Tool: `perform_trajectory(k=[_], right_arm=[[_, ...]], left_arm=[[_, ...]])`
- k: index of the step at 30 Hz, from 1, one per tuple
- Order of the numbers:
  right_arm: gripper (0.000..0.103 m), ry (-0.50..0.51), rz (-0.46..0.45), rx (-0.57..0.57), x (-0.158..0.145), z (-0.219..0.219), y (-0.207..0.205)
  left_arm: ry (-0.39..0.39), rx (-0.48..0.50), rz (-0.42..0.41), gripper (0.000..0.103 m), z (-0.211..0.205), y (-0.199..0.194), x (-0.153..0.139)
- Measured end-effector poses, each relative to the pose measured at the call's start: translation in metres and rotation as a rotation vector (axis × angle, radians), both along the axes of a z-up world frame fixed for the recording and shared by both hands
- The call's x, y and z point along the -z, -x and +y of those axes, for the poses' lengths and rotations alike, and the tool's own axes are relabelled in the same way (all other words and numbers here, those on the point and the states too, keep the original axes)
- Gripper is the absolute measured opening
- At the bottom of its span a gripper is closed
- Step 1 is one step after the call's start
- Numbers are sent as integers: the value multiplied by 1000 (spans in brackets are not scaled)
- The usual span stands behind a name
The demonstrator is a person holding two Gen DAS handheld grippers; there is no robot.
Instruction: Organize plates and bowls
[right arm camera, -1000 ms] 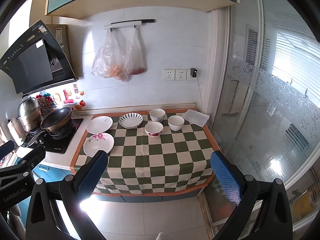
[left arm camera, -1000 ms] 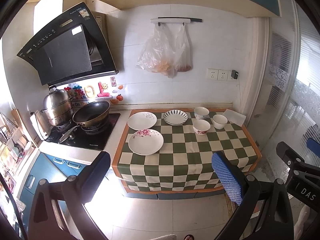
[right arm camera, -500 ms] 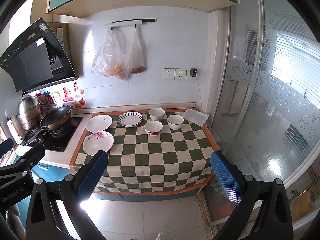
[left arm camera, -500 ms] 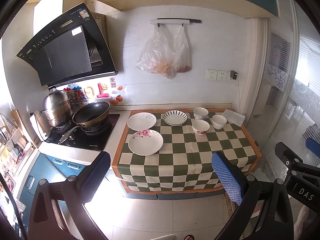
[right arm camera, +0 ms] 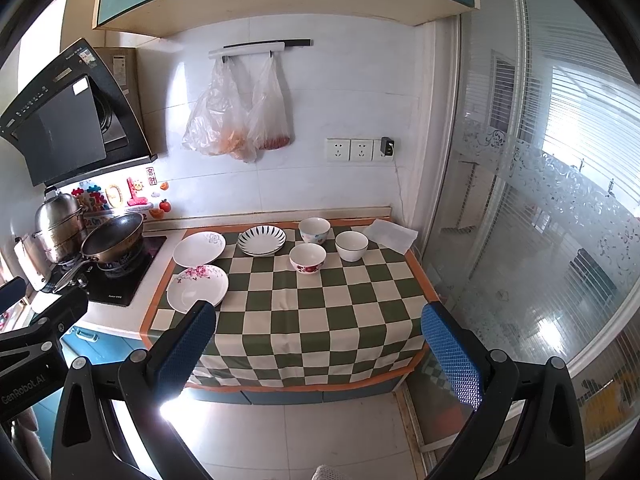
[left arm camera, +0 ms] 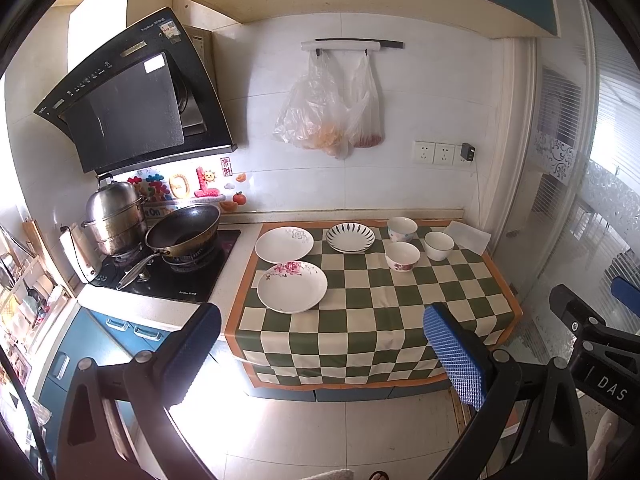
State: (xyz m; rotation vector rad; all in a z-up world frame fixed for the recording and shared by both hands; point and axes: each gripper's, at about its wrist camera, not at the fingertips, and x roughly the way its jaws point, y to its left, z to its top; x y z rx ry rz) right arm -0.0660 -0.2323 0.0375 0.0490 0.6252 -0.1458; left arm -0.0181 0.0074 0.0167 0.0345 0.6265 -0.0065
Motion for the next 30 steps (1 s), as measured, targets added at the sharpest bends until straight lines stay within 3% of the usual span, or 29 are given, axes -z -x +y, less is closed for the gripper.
perform_trajectory(k=[30], right_arm=[[103, -5, 6, 5, 4, 2, 1]], left_arm=[[0, 3, 9, 103, 3, -8, 5]])
